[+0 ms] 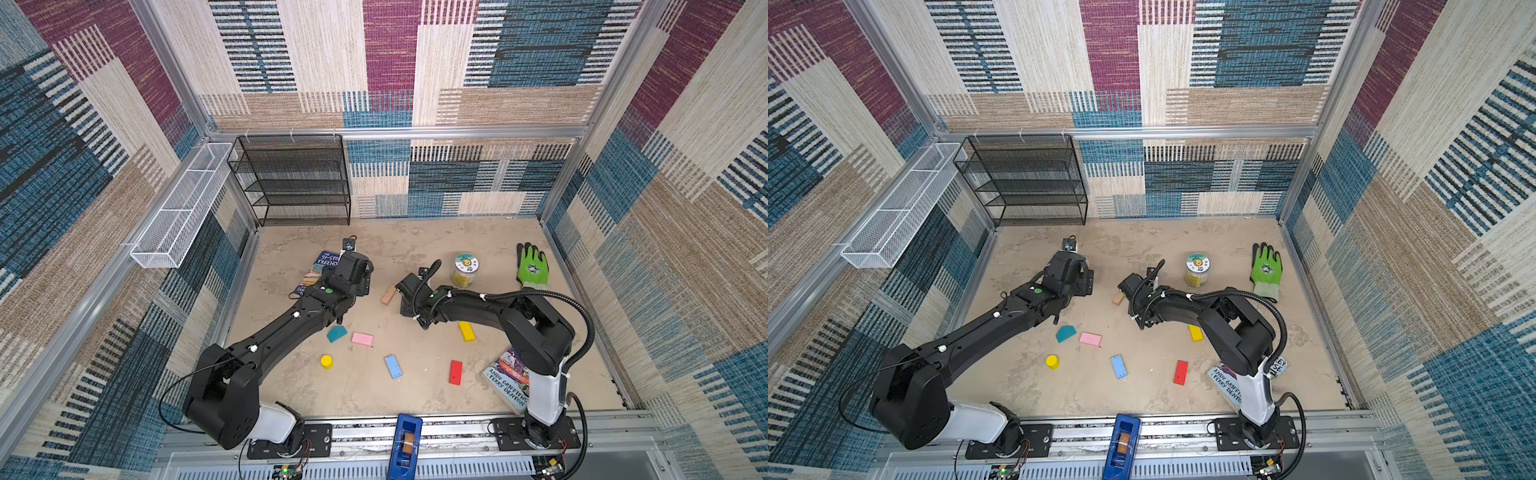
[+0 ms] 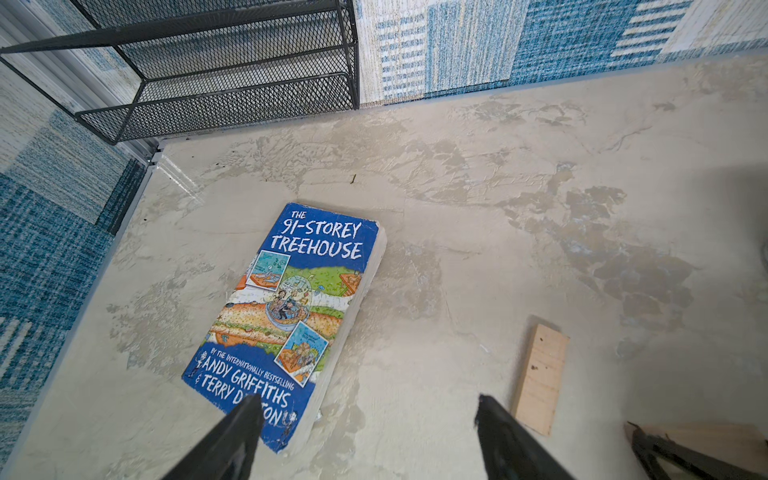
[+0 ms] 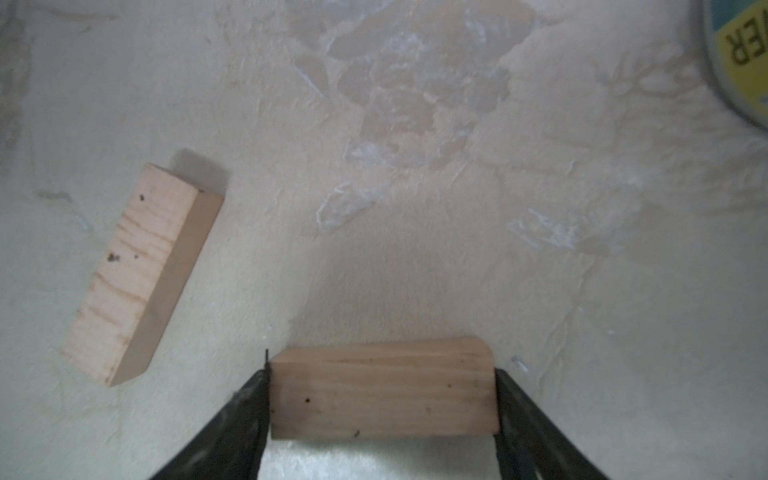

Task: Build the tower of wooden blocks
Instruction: 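Close the right gripper on the wooden bar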

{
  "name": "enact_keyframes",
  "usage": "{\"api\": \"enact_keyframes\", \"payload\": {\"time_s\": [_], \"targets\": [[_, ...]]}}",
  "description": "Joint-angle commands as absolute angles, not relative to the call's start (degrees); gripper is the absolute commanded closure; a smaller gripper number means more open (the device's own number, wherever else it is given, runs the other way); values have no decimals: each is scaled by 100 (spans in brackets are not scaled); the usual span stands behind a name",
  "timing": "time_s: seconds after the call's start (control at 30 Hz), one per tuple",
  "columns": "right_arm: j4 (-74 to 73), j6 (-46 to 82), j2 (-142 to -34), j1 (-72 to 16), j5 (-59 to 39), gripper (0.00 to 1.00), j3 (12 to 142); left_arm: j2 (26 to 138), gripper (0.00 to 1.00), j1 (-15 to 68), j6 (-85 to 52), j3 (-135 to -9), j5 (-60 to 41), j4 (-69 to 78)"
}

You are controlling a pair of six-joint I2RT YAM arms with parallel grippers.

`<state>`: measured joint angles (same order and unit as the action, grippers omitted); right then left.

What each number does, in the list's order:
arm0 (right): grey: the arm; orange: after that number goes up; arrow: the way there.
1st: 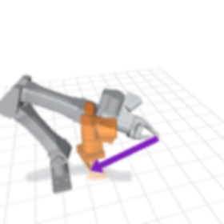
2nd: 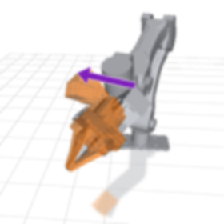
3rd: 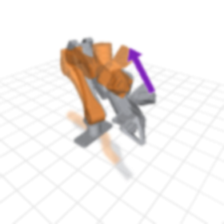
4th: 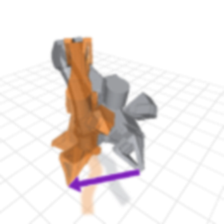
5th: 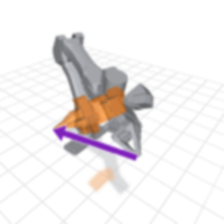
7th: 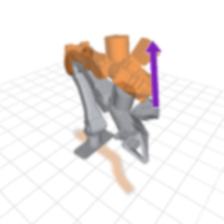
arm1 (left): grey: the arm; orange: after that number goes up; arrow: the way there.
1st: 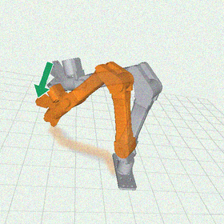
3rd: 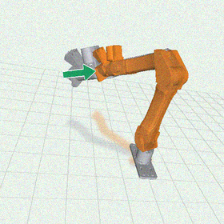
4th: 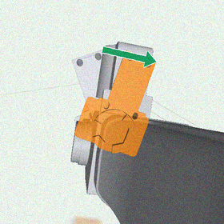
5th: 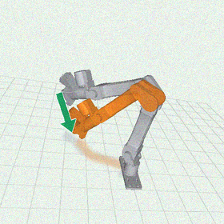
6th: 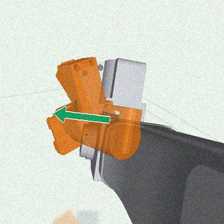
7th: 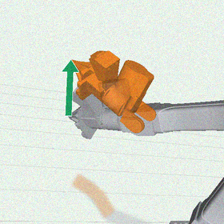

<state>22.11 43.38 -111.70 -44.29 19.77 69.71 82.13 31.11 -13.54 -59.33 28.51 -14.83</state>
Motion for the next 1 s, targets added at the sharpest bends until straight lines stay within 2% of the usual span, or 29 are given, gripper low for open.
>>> {"api": "enact_keyframes", "payload": {"time_s": [0.0, 0.57, 0.83, 0.97], "targets": [[2444, 4259, -11280, -4427, 1886, 27, 7004, 8235, 15, 3107, -1230, -5984, 2986, -1556], [2330, 3925, -11571, -4141, 1802, 25, 7319, 8257, 15, 3109, -1187, -6012, 3156, -1667], [2214, 3861, -11531, -4052, 1640, 22, 7295, 8279, 14, 3111, -1213, -6053, 3168, -1711], [2218, 3793, -11520, -4043, 1612, 15, 7365, 8279, 14, 3106, -1213, -6047, 3184, -1736]]}}
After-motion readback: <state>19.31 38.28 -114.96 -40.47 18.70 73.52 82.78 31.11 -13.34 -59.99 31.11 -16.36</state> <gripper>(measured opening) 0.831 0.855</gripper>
